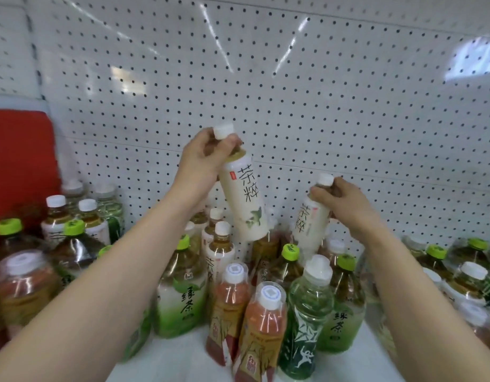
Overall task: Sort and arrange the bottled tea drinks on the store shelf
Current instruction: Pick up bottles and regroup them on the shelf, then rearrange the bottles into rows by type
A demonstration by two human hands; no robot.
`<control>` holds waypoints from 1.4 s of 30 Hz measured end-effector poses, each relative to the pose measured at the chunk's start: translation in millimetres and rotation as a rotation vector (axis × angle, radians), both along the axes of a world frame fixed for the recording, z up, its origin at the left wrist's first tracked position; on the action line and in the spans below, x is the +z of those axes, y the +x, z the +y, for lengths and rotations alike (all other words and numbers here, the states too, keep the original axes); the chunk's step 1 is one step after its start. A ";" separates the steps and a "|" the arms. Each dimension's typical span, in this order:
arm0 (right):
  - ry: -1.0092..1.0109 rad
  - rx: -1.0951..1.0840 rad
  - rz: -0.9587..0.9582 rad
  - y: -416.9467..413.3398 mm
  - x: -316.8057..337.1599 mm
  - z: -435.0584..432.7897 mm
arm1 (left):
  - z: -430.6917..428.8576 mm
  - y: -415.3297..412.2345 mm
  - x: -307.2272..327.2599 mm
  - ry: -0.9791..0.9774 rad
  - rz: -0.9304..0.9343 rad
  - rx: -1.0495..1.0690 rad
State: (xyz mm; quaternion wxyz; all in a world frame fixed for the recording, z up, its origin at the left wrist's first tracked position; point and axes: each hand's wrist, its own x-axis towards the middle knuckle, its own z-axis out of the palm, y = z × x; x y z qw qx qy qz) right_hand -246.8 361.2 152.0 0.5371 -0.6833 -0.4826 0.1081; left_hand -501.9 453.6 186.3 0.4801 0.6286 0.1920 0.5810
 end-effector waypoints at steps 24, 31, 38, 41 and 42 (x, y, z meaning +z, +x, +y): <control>0.068 0.282 -0.189 -219.2 -25.3 -19.4 | -52.7 -161.9 -134.2 -0.002 0.167 0.012; -0.175 0.186 -0.511 -225.7 -82.0 -8.8 | -53.0 -163.5 -161.0 0.015 0.311 0.049; -0.148 0.000 -0.732 -222.6 -90.4 -10.9 | -51.4 -162.7 -166.7 0.152 0.460 0.136; -0.027 -0.052 -0.642 -210.1 -82.2 -31.3 | -56.6 -164.8 -163.3 0.216 0.491 0.170; 0.048 -0.097 -0.603 -201.2 -79.4 -41.6 | -59.5 -164.8 -161.8 0.235 0.501 0.187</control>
